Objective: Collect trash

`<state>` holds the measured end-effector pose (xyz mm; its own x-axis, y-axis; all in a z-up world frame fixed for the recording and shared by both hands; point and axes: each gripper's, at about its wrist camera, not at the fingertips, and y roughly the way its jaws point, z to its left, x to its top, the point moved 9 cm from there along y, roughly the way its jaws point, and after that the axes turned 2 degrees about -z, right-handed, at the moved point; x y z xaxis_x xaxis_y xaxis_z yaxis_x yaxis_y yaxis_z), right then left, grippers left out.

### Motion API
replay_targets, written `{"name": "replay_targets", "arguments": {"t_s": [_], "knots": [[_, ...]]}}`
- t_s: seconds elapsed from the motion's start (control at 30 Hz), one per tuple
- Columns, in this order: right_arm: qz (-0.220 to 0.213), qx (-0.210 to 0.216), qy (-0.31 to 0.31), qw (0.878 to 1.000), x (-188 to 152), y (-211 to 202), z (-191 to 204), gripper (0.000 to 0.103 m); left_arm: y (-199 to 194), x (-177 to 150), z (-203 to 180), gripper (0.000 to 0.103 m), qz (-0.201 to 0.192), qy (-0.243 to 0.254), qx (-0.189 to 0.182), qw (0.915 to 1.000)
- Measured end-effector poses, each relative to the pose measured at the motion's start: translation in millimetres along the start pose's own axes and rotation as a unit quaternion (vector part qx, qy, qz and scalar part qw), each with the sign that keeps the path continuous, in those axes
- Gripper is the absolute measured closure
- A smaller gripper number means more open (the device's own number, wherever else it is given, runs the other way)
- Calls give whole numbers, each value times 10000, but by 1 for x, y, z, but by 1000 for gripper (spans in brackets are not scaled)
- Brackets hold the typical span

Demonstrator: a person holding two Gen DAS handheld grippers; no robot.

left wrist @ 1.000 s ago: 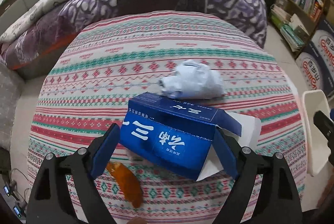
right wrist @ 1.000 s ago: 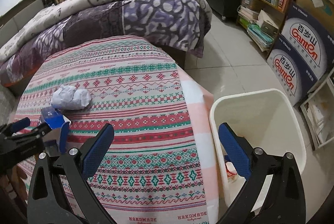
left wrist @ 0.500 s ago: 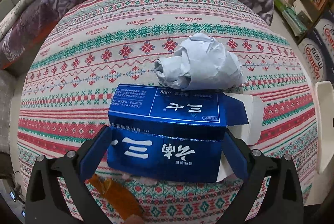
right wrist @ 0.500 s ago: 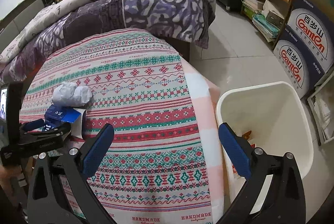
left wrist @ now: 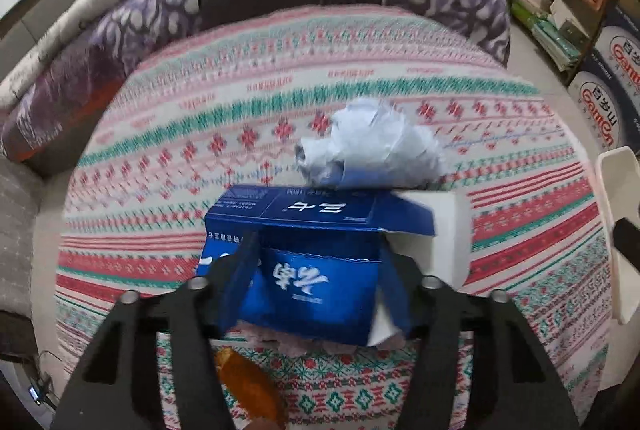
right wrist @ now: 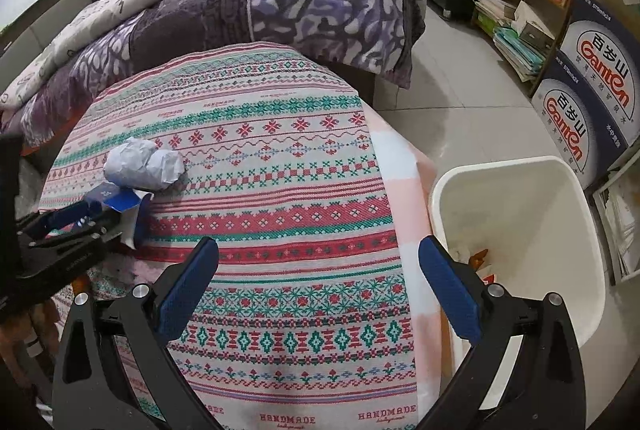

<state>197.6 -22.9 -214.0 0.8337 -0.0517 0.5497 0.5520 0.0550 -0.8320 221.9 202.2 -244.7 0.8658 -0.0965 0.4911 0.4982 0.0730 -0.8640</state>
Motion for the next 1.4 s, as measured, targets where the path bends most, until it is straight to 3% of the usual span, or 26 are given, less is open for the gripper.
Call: {"name": "replay_targets", "arguments": {"t_s": [0.13, 0.3, 0.4, 0.57, 0.7, 0.93, 1.03, 1.27, 1.37, 1.4], "knots": [[-16, 35, -54, 10000, -1, -3, 3, 7, -12, 6, 6, 62, -175, -191, -61, 9996], [-72, 60, -37, 9999, 1, -7, 4, 7, -35, 16, 22, 86, -536, -433, 117, 9976], [-120, 92, -68, 9999, 2, -10, 9, 7, -49, 19, 38, 94, -672, -746, 68, 9949], [-170, 363, -198, 9990, 0, -15, 30, 7, -65, 14, 64, 96, -787, -988, 125, 9919], [-244, 845, -614, 9942, -5, -21, 73, 7, -88, 10, 93, 96, -960, -1224, 175, 9877], [-19, 1661, -1783, 9699, -53, -18, 183, 7, -123, 0, 143, 96, -1262, -1626, 327, 9780], [127, 1804, -2043, 9621, -75, -10, 222, 8, -129, -8, 160, 96, -1297, -1720, 391, 9757], [308, 1729, -1996, 9640, -91, 16, 268, 26, -133, -20, 188, 96, -1308, -1969, 398, 9708], [319, 1649, -2070, 9638, -92, 23, 275, 52, -134, -23, 195, 96, -1313, -2052, 381, 9691], [321, 1607, -2100, 9639, -93, 25, 277, 70, -134, -23, 196, 96, -1310, -2071, 376, 9688]]}}
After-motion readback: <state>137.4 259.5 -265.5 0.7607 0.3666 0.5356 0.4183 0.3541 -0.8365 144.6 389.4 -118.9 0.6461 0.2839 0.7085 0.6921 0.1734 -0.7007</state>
